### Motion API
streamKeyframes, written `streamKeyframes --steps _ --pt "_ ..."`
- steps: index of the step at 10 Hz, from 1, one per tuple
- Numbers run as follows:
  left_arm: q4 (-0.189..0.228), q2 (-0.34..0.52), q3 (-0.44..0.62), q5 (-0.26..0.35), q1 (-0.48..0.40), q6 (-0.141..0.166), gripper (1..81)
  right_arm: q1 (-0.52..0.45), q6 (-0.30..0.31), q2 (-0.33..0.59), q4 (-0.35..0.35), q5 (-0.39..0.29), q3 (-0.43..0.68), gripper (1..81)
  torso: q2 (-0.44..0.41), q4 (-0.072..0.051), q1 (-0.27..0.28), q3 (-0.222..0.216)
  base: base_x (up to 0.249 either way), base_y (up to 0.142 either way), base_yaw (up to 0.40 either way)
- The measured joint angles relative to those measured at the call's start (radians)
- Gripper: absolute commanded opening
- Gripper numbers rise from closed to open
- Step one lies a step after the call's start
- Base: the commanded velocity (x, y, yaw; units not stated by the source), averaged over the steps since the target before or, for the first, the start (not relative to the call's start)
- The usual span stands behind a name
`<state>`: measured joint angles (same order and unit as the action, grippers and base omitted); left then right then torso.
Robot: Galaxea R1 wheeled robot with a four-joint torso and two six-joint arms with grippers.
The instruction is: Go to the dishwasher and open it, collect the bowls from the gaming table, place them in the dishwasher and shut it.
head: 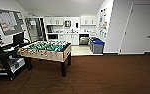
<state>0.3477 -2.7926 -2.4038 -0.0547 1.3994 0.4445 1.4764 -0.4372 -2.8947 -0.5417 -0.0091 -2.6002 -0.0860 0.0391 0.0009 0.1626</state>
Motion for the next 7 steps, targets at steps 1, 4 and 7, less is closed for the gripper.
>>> streamKeyframes --steps 1,4,7 --pt "0.000 0.003 0.000 0.001 -0.001 -0.001 1.0 0.000 0.000 -0.001 0.000 0.001 0.000 1.0 0.000 0.000 0.000 0.000 0.156 -0.080 0.000" --pt "0.000 0.003 0.000 0.001 0.006 0.000 1.0 0.000 0.000 -0.006 0.000 -0.002 0.001 1.0 0.000 0.000 -0.001 0.000 0.157 -0.080 0.000" --pt "0.000 0.003 0.000 0.001 0.005 0.000 1.0 -0.002 0.000 -0.007 0.000 -0.002 0.000 1.0 0.000 0.000 -0.001 0.000 0.157 -0.078 0.000"
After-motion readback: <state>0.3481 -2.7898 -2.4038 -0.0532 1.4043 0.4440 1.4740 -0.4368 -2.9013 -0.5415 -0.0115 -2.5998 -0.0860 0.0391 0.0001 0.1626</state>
